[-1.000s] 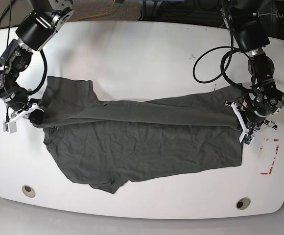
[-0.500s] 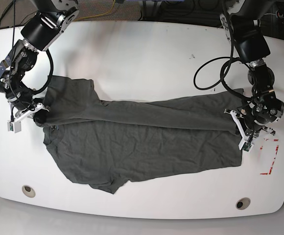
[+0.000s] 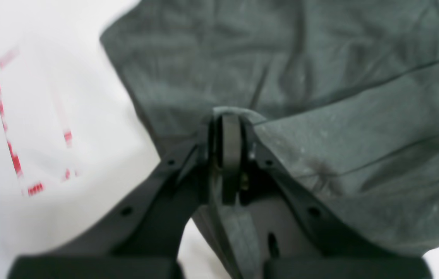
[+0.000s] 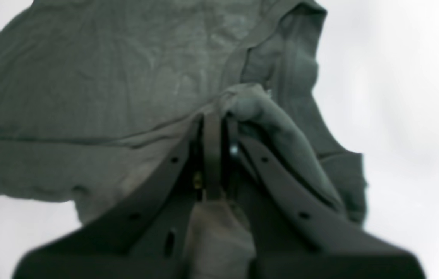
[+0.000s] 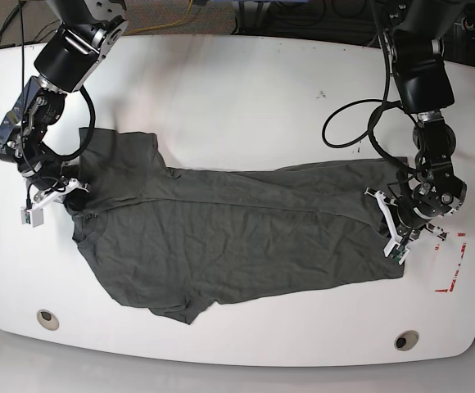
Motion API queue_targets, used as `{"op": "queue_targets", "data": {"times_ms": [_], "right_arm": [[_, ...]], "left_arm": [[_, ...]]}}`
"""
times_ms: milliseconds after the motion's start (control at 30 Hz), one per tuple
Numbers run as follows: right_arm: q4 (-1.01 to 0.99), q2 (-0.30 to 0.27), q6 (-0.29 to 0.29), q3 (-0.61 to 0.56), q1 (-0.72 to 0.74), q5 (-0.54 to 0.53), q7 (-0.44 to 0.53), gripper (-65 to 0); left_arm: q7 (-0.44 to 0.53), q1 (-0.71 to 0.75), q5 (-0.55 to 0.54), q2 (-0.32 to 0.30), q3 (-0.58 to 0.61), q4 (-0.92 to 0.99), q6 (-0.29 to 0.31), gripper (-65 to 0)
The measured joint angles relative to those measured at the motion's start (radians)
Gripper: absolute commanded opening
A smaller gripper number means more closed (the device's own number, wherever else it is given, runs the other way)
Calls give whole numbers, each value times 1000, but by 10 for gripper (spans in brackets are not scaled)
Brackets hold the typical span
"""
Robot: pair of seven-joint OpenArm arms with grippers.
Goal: Layout the t-shirt on the table in an organized manner, then fold the t-shirt properly
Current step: 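Lift the held edge with both grippers and fold it over the shirt, then lower the folded edge with both grippers onto the shirt body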
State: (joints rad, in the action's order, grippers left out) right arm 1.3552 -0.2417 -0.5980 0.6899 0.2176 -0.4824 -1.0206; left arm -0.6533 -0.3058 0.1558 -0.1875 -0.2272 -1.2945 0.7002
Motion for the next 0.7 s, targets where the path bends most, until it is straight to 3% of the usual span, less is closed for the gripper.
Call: {"op": "queue_targets", "data": {"times_ms": [500, 700], "right_arm": [[-15, -11, -1, -2, 0, 65, 29, -650], [-15, -11, -1, -2, -2, 68, 30, -650]], "left_arm": [[34, -5, 4, -47, 9, 1, 0, -624], [42, -5, 61, -54, 8, 1, 0, -624]]}}
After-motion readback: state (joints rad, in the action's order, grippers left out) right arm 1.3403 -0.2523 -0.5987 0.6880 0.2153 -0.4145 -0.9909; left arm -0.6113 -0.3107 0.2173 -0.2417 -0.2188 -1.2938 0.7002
